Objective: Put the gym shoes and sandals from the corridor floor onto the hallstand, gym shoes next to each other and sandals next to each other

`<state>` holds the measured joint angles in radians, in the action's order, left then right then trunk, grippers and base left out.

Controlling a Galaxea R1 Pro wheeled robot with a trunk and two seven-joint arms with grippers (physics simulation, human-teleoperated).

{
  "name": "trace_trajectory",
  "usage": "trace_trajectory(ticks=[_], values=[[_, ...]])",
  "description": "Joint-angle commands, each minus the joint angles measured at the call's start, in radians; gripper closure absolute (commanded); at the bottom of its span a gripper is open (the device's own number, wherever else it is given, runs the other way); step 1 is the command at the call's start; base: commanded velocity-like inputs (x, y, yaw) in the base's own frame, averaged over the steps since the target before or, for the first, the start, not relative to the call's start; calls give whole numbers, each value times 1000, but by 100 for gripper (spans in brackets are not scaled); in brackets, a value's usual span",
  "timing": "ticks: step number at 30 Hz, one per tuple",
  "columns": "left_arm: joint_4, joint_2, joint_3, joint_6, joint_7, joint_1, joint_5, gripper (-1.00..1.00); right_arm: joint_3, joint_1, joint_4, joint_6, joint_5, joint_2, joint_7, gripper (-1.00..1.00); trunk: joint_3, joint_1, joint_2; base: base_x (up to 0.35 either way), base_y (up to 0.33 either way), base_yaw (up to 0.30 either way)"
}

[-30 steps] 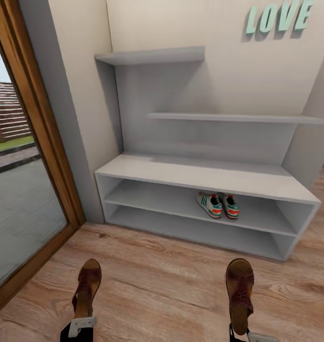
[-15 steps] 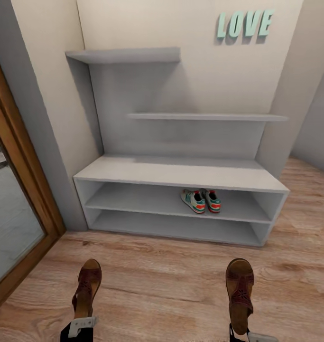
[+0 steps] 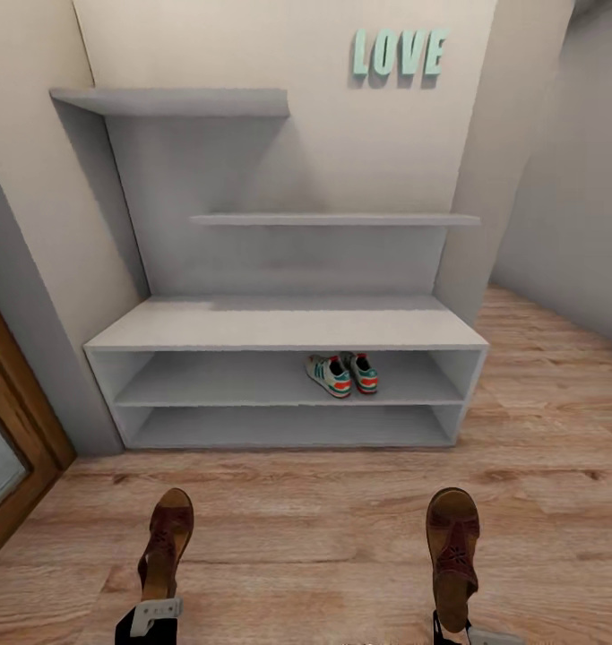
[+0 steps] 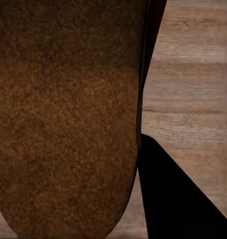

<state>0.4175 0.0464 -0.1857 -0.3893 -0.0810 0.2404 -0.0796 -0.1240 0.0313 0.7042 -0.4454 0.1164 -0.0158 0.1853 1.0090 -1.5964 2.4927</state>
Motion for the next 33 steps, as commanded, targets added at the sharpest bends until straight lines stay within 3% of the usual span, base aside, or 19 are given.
trace_trajectory(ticks=[1, 12, 15, 16, 20, 23, 24, 27, 33], values=[[0, -2, -4, 0, -6, 0, -12, 100, -4, 1, -4, -1, 10, -1, 5, 100, 1, 0, 0, 0, 0, -136], [6, -11, -11, 49, -4, 21, -11, 100, -8, 1, 8, -1, 8, 6, 1, 100, 1, 0, 0, 0, 0, -21], [13, -13, -11, 146, -3, 63, -12, 100, -9, 1, 27, 3, 6, 8, 3, 100, 1, 0, 0, 0, 0, 0], [15, -14, -9, 252, -3, 119, -13, 100, -11, 1, 56, 14, 6, 8, 4, 100, 1, 0, 0, 0, 0, 0], [17, -15, -7, 348, -4, 179, -12, 100, -23, 1, 79, 35, 6, 10, 4, 100, 1, 0, 0, 0, 0, 0], [19, -21, -5, 438, -4, 251, -11, 100, -80, 1, 110, 59, 5, 10, 4, 100, 1, 0, 0, 0, 0, 0], [16, -33, -5, 549, -3, 345, -12, 100, -163, 1, 156, 72, 6, 10, 2, 100, 1, 0, 0, 0, 0, 0], [14, -40, -4, 623, -2, 404, -14, 100, -199, 1, 174, 92, 7, 13, 2, 100, 1, 0, 0, 0, 0, 0], [16, -46, -5, 729, 15, 500, -14, 100, -274, 1, 251, 258, 3, 48, 1, 100, 1, 0, 0, 0, 0, 0]])
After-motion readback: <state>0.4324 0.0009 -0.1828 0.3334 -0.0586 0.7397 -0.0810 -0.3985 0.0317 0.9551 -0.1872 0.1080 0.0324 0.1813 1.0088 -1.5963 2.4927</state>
